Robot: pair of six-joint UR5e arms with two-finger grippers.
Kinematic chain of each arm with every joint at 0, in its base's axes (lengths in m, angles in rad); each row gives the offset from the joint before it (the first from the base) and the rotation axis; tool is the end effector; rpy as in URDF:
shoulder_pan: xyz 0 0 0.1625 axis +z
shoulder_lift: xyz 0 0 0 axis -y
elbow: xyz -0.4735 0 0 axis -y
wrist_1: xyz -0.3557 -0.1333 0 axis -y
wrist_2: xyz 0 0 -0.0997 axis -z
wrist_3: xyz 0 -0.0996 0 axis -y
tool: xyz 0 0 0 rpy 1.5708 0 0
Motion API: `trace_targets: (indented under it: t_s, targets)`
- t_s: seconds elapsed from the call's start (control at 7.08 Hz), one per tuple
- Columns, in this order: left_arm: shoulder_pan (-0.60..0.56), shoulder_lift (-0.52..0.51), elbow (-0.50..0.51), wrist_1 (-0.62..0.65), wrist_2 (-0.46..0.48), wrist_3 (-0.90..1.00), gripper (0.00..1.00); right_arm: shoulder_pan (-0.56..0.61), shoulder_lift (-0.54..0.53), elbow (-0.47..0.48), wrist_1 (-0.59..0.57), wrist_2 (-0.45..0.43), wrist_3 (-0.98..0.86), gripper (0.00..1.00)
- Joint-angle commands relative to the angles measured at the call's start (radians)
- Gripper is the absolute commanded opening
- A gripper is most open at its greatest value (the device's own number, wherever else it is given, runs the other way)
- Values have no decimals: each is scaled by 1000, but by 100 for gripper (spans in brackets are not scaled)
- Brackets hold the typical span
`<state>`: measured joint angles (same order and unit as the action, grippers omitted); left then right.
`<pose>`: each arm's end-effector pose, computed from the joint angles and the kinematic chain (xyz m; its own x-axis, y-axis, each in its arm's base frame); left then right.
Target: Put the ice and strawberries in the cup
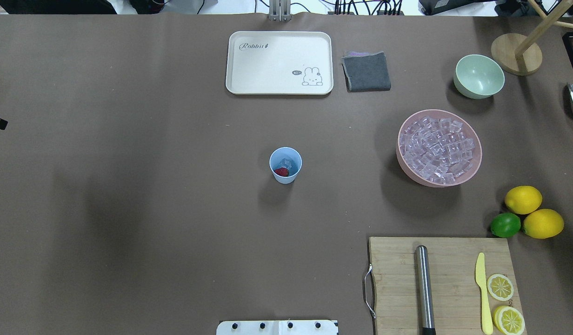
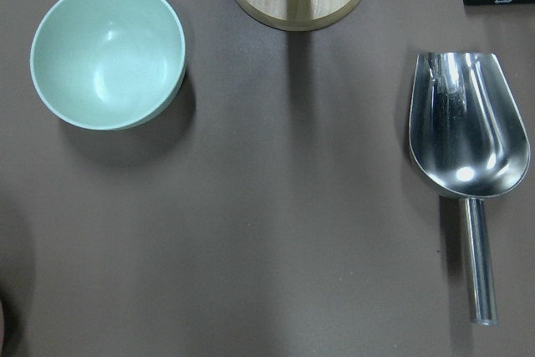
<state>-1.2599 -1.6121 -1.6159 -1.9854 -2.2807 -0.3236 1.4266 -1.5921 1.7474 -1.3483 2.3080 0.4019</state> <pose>0.0871 -0.4947 0.6233 0.6791 0.2370 -0.6947 -0.0552 0.9603 0.2736 -0.0006 -0.4659 0.6126 0.6937 0.0361 0.7193 -0.1497 0.9841 0.0951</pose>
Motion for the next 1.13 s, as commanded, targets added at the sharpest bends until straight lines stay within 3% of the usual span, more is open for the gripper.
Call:
trace_targets:
  t_s: [0.0,0.42,0.99]
  targets:
    - [-74,8,60,-10,0,9,97,5,4,1,0,-1,0,100]
    - [-183,18,155,-9,0,126,97,3,15,3,0,-2,0,100]
    - [-196,52,95,8,-2,83,98,3,26,23,0,-4,-3,100]
